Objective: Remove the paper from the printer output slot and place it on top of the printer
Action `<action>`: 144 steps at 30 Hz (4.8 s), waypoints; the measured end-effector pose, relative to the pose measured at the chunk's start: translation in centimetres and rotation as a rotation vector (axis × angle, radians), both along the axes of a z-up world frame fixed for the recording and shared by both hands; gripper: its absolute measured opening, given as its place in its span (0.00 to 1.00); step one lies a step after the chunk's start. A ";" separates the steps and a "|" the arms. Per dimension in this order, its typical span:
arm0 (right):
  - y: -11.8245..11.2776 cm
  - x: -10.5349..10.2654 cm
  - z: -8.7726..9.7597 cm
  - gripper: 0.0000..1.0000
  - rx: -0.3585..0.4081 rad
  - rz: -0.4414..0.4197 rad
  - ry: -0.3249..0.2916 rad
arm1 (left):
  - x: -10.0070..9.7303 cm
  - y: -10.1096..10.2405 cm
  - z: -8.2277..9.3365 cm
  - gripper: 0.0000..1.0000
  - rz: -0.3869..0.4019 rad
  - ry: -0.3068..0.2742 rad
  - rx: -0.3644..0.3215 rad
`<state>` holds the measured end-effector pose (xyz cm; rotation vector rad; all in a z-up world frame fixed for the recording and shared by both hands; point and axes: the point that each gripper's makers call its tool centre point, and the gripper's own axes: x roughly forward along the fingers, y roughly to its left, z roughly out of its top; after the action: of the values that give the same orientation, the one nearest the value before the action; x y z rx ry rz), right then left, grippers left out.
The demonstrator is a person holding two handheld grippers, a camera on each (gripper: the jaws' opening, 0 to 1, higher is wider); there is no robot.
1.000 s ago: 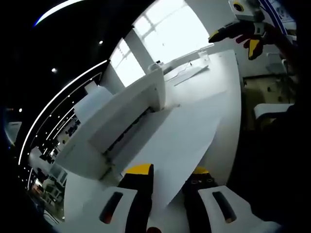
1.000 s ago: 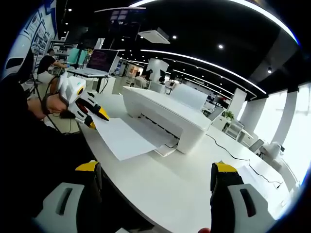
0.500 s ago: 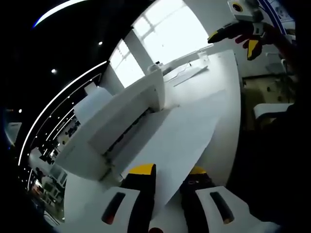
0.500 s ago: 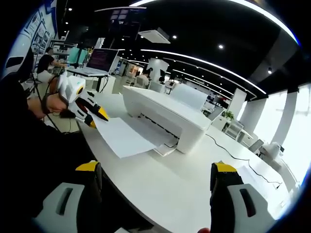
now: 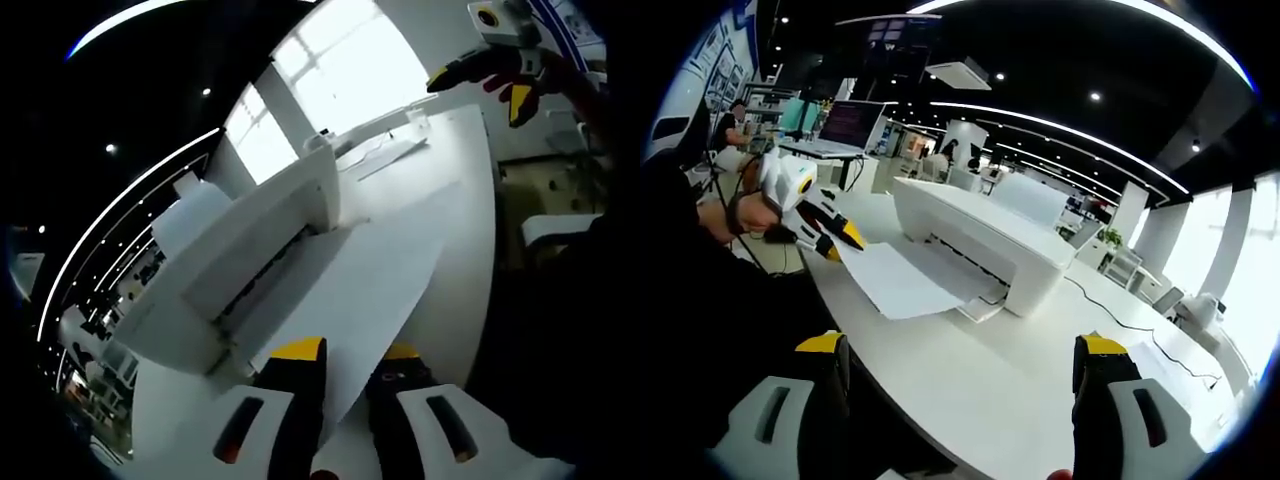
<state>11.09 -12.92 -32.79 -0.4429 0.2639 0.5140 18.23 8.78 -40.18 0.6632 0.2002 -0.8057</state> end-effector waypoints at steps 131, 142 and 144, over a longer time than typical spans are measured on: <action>-0.3 0.0 -0.1 0.87 -0.007 -0.008 -0.002 | -1.6 -0.9 2.9 0.06 -0.034 0.028 -0.180; -0.3 0.0 -0.1 0.87 -0.008 -0.008 -0.001 | -1.9 -1.3 3.4 0.06 -0.045 0.036 -0.208; -0.3 0.0 -0.1 0.87 -0.007 -0.009 -0.002 | -1.9 -1.2 3.5 0.06 -0.045 0.037 -0.209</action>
<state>11.11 -13.23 -32.88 -0.4493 0.2657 0.5041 16.31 7.54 -36.71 0.4576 0.1327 -0.8692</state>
